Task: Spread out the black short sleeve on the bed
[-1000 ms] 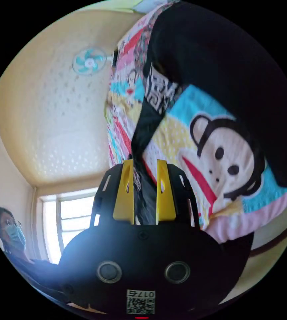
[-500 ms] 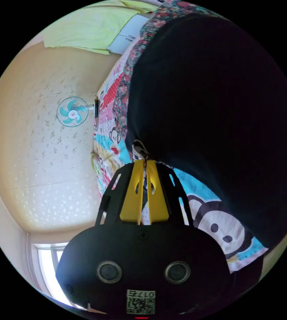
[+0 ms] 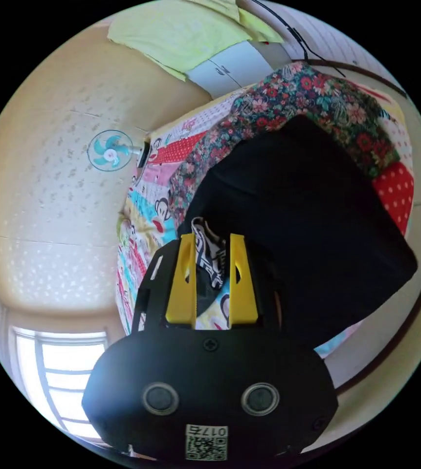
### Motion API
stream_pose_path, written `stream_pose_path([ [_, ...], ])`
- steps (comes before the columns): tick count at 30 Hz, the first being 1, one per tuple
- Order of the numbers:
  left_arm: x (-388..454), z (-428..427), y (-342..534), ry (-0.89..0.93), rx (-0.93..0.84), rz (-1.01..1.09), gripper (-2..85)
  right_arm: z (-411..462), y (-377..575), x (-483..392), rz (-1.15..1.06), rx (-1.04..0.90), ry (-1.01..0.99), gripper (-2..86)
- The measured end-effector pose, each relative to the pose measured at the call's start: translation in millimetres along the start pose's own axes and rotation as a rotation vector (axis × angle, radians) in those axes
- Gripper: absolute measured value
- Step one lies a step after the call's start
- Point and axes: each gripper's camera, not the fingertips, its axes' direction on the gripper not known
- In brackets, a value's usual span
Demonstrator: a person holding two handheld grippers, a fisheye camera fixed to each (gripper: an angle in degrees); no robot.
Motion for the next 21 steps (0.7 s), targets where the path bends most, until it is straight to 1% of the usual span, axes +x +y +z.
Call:
stream_pose_path([
  [2,-2.7,-1.4,-0.8,-0.004,-0.006,-0.006,6.2,26.0,3.4,3.1,-0.023,-0.058,0.040,12.4],
  [4,-5.0,-6.5,-3.4,-0.030,-0.010,0.001,6.3,40.3,5.5,0.1,-0.027,-0.057,0.061,13.0],
  [6,-8.4,-14.0,-4.9,-0.048,0.002,0.002,6.3,44.2,7.2,-9.5,0.008,-0.044,0.166,11.5],
  [7,-12.2,-20.2,-5.3,-0.055,0.017,-0.003,6.3,43.3,10.6,-22.2,0.003,-0.032,0.181,6.9],
  [8,-14.6,-23.5,-5.3,-0.056,0.025,-0.007,6.3,43.7,18.7,-43.5,-0.107,-0.024,0.064,4.3],
  [10,-27.0,-36.3,-5.0,-0.049,0.056,-0.032,6.3,54.8,37.6,-79.1,-0.196,-0.054,-0.051,3.4],
  [12,-37.7,-47.0,-4.3,-0.054,0.081,-0.044,6.3,80.1,65.7,-123.1,-0.304,-0.157,-0.163,2.9],
  [14,-49.3,-58.8,-3.8,-0.083,0.108,-0.049,6.3,121.5,122.5,-183.9,-0.434,-0.328,-0.329,2.6],
  [15,-59.1,-66.9,-4.1,-0.104,0.123,-0.056,6.4,132.5,140.0,-198.8,-0.461,-0.375,-0.368,2.6],
  [17,-77.0,-79.0,-4.1,-0.111,0.145,-0.075,6.4,179.4,220.7,-253.1,-0.573,-0.584,-0.503,2.7],
  [18,-90.0,-86.8,-3.2,-0.100,0.161,-0.094,6.5,191.3,241.4,-263.4,-0.592,-0.637,-0.523,2.8],
  [19,-103.8,-94.1,-1.9,-0.091,0.174,-0.113,6.5,214.7,280.8,-278.7,-0.632,-0.736,-0.551,3.0],
  [20,-110.7,-97.3,-1.3,-0.090,0.179,-0.121,6.6,237.3,314.4,-286.6,-0.674,-0.833,-0.548,3.2],
  [21,-125.0,-103.3,-0.5,-0.102,0.181,-0.134,6.6,247.4,328.2,-287.7,-0.690,-0.882,-0.539,3.5],
])
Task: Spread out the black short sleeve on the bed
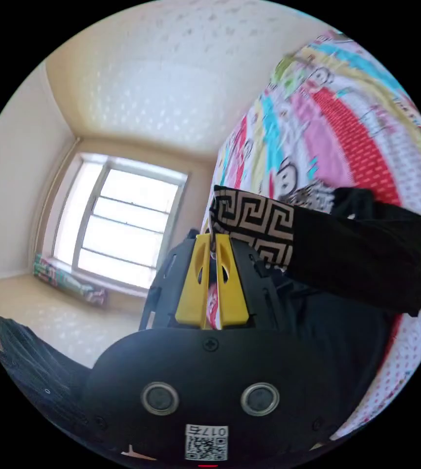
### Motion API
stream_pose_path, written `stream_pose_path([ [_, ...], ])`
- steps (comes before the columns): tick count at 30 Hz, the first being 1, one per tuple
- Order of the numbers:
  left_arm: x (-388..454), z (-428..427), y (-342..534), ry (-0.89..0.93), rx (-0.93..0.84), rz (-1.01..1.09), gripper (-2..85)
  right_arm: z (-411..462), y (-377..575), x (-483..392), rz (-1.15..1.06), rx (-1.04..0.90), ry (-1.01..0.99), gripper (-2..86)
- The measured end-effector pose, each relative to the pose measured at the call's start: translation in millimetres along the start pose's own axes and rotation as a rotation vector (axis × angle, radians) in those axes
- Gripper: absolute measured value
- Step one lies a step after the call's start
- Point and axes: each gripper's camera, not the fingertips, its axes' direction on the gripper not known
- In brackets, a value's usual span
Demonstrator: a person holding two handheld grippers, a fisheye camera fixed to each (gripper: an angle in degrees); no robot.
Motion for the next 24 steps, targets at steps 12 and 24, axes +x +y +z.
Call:
stream_pose_path([
  [12,-141.7,-7.1,-29.6,-0.163,-0.185,0.211,15.4,-110.1,157.1,115.7,0.233,-0.403,0.680,9.2],
  [24,-178.9,36.7,-113.1,0.117,-0.474,0.197,7.2,-75.8,215.5,166.9,0.410,-0.808,0.697,15.1],
])
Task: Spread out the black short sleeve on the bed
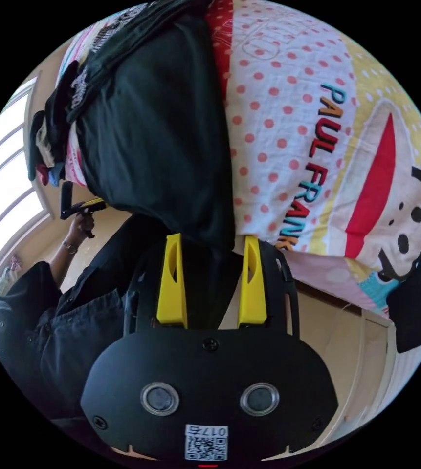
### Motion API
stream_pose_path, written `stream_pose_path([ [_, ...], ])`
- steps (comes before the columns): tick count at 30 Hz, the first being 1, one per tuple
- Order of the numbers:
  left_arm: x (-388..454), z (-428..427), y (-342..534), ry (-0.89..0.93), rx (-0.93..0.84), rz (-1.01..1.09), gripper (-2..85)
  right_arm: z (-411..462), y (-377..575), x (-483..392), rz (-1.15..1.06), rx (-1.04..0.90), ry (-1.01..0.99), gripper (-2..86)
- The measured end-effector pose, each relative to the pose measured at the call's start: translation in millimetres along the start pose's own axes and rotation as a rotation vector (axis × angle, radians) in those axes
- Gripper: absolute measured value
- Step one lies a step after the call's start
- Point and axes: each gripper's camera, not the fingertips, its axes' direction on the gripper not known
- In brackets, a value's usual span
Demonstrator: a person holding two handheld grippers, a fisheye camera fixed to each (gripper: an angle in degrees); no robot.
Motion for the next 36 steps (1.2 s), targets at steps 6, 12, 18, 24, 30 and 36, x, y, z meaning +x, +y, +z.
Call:
stream_pose_path([
  [6,5.4,-28.6,40.2,0.069,-0.065,0.056,1.8,-10.2,21.9,12.6,-0.146,-0.057,-0.127,4.7],
  [12,16.8,-79.8,157.0,0.409,0.249,-0.070,0.6,-41.8,93.6,27.2,-0.163,0.014,-0.142,3.3],
  [18,26.6,-96.9,189.2,0.569,0.423,-0.169,0.5,-60.3,114.9,66.3,-0.088,0.219,-0.630,3.0],
  [24,57.2,-182.4,81.6,0.687,0.733,-0.077,1.1,-140.3,29.9,86.7,-0.148,0.574,-0.956,3.2],
  [30,89.7,-230.2,-82.7,0.552,0.830,-0.106,8.3,-193.5,-89.0,75.4,0.192,0.697,-0.904,6.5],
  [36,111.0,-192.3,-81.6,0.322,0.838,-0.303,13.8,-207.6,-121.6,-24.0,0.139,0.699,-0.427,10.6],
])
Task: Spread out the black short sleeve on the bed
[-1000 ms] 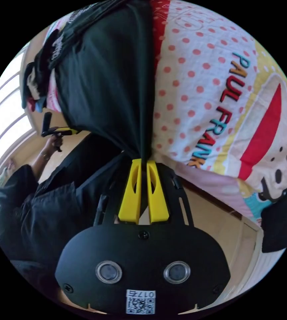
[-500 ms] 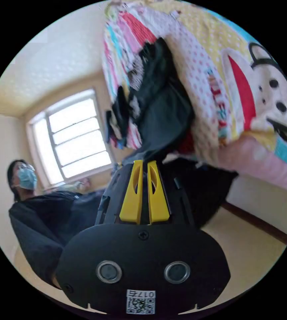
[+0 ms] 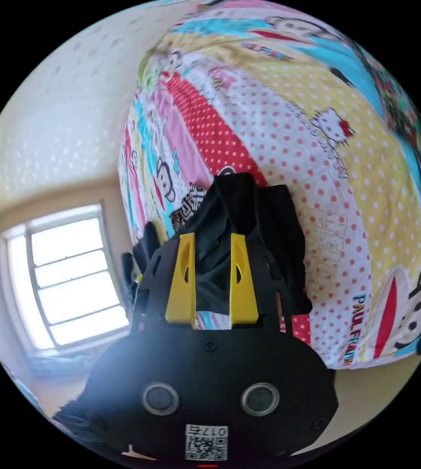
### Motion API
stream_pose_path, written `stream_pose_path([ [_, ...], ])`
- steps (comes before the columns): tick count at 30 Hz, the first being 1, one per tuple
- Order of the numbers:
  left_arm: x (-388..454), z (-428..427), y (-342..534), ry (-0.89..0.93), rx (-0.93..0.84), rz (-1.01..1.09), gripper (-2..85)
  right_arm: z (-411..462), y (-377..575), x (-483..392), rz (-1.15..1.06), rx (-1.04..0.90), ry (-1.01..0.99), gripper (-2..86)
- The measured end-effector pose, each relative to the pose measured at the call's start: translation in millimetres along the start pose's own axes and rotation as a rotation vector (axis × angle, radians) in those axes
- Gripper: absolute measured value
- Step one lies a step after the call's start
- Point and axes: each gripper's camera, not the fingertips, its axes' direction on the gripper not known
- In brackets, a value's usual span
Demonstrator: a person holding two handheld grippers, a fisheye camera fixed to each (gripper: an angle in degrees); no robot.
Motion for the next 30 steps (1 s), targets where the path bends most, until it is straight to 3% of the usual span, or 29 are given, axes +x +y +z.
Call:
stream_pose_path([
  [4,-43.6,-2.7,72.7,-0.264,0.012,-0.056,17.1,36.2,26.9,-24.4,-0.317,-0.112,0.348,10.4],
  [8,-100.1,22.3,109.5,-0.175,-0.083,-0.164,17.7,63.3,40.7,23.9,-0.325,-0.286,0.536,7.1],
  [11,-102.8,25.4,118.1,-0.133,-0.057,-0.134,13.3,42.3,40.3,52.7,-0.233,-0.239,0.397,3.8],
  [13,-98.8,40.1,115.4,0.019,-0.143,-0.078,6.4,31.3,38.6,69.8,-0.160,-0.214,0.307,2.7],
  [17,-73.8,28.9,115.0,-0.031,-0.140,-0.023,3.9,9.2,39.3,107.5,-0.003,-0.148,0.119,1.3],
  [19,-24.7,28.2,120.2,0.083,-0.159,0.135,3.8,-5.3,44.4,125.6,0.081,-0.087,0.041,0.9],
  [22,55.7,57.7,153.1,0.174,-0.265,0.329,3.7,-31.2,65.9,159.9,0.264,0.022,0.077,0.7],
  [28,160.6,181.7,283.4,0.027,-0.588,0.679,4.4,-53.6,114.0,216.3,0.373,0.013,-0.038,0.8],
  [30,160.4,199.4,306.1,-0.055,-0.610,0.686,7.4,-63.9,126.9,226.5,0.379,0.012,-0.050,1.0],
])
